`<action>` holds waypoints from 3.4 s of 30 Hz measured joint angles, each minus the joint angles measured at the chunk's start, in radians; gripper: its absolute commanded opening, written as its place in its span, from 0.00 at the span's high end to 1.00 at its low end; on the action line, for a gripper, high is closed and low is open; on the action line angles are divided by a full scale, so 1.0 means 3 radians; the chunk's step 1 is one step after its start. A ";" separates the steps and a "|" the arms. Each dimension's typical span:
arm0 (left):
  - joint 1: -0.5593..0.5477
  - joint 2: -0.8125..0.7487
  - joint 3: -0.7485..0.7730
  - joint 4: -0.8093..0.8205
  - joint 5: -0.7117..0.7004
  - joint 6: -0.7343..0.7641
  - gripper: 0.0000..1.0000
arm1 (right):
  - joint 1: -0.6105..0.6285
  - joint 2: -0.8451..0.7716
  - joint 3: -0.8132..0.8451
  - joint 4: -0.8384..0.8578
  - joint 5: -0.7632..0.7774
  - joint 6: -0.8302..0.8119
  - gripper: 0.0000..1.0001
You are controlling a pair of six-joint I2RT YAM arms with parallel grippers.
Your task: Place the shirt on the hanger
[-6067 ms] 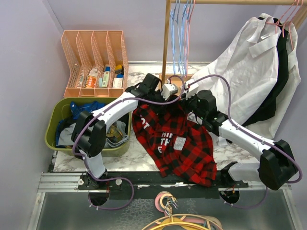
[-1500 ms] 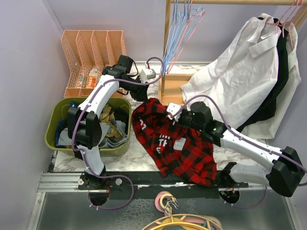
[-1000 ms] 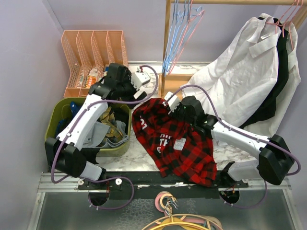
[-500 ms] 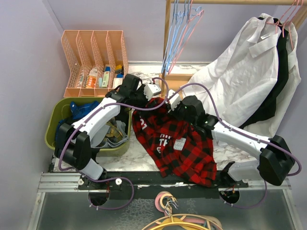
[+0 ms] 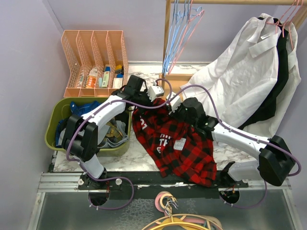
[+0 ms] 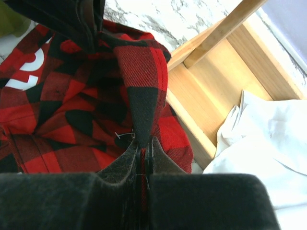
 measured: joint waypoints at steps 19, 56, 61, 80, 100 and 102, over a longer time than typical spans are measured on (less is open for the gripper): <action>-0.0060 -0.0490 0.0516 -0.0627 -0.0211 -0.0211 1.00 | -0.0182 -0.0495 -0.0305 0.0543 -0.0135 0.0706 0.00; 0.0013 -0.0827 0.0253 -0.0918 -0.0149 -0.0343 1.00 | -0.0436 0.0612 0.2605 -0.0018 0.1102 0.1892 0.75; 0.0031 -0.0841 0.0244 -0.0918 -0.0122 -0.0343 1.00 | -0.0476 0.0631 0.2607 -0.0039 0.1108 0.1926 0.73; 0.0055 -0.0918 0.0215 -0.0913 -0.0106 -0.0342 1.00 | -0.0525 0.0958 0.2780 -0.0191 0.1109 0.1980 0.60; 0.0055 -0.0918 0.0211 -0.0914 -0.0106 -0.0342 1.00 | -0.0568 0.1081 0.2965 -0.0476 0.1518 0.1439 0.94; 0.0057 -0.0918 0.0211 -0.0914 -0.0106 -0.0342 1.00 | -0.0568 0.1081 0.2965 -0.0477 0.1564 0.1315 0.99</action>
